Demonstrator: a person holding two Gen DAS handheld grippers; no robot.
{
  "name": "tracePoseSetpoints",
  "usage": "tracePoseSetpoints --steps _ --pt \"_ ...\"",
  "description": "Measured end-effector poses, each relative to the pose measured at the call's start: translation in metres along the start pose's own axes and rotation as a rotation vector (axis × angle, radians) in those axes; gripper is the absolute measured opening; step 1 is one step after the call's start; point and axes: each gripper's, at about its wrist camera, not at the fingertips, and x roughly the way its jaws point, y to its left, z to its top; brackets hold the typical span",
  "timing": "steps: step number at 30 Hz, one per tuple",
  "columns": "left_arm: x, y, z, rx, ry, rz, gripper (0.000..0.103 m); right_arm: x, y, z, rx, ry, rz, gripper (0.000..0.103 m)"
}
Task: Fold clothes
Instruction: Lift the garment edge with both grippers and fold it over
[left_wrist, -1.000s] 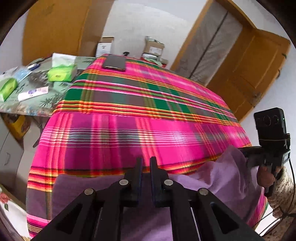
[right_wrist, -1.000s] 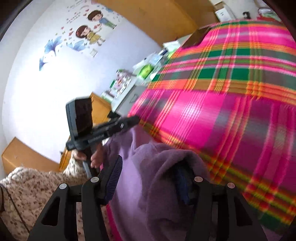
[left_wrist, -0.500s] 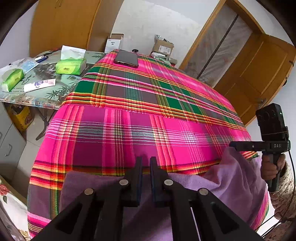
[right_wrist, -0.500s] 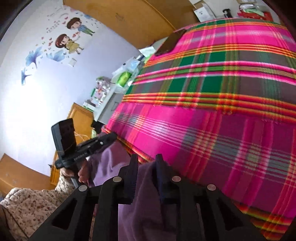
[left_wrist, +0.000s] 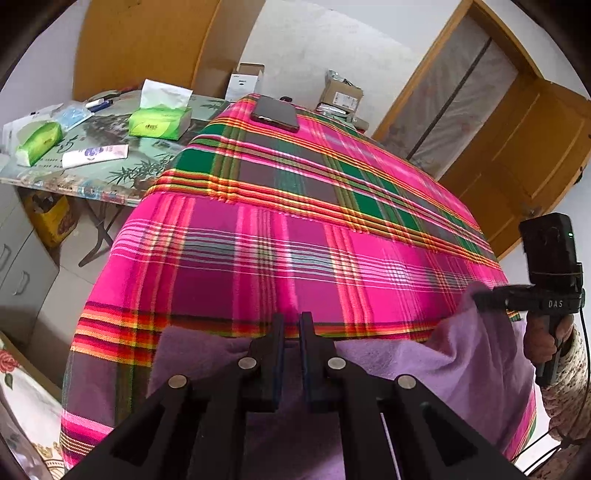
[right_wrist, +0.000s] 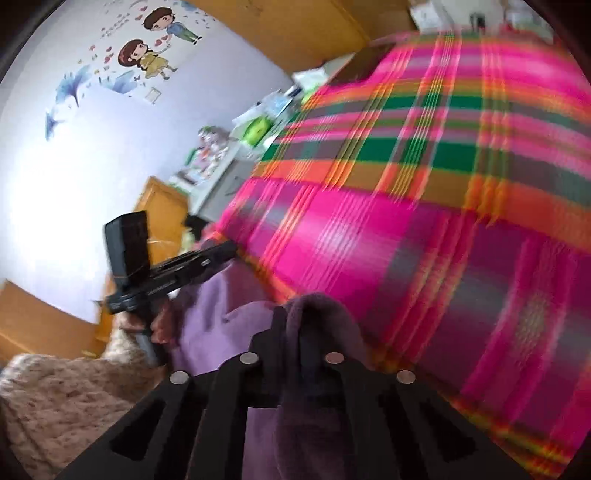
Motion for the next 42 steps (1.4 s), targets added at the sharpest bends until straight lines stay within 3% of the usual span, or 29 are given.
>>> tracePoseSetpoints --steps 5,10,15,20,23,30,36,40,42 --pt "0.002 0.002 0.000 -0.008 -0.005 0.011 0.007 -0.014 0.007 0.009 -0.068 -0.078 -0.091 0.003" --pt "0.002 0.005 0.000 -0.012 -0.010 0.016 0.006 0.010 -0.003 0.012 -0.102 -0.009 -0.198 0.003" --pt "0.002 0.009 0.001 -0.029 -0.010 0.030 0.003 0.021 -0.018 0.007 -0.065 0.021 -0.198 0.003" --pt "-0.001 0.006 0.002 -0.030 -0.013 0.054 0.003 -0.008 -0.022 0.003 -0.036 -0.033 -0.207 0.021" --pt "-0.007 -0.002 0.005 -0.006 -0.026 0.072 0.007 -0.039 -0.022 -0.007 -0.031 -0.092 -0.239 0.022" --pt "-0.012 -0.043 0.023 0.108 -0.020 -0.025 0.021 -0.082 -0.022 -0.056 -0.114 -0.103 -0.414 0.022" --pt "0.015 -0.100 0.034 0.265 0.046 -0.110 0.024 -0.078 -0.021 -0.077 -0.187 -0.043 -0.455 0.027" --pt "0.037 -0.127 0.034 0.346 0.100 -0.125 0.024 -0.069 -0.023 -0.081 -0.203 -0.007 -0.457 0.030" --pt "0.050 -0.135 0.033 0.363 0.137 -0.121 0.024 -0.068 -0.024 -0.083 -0.213 -0.001 -0.447 0.036"
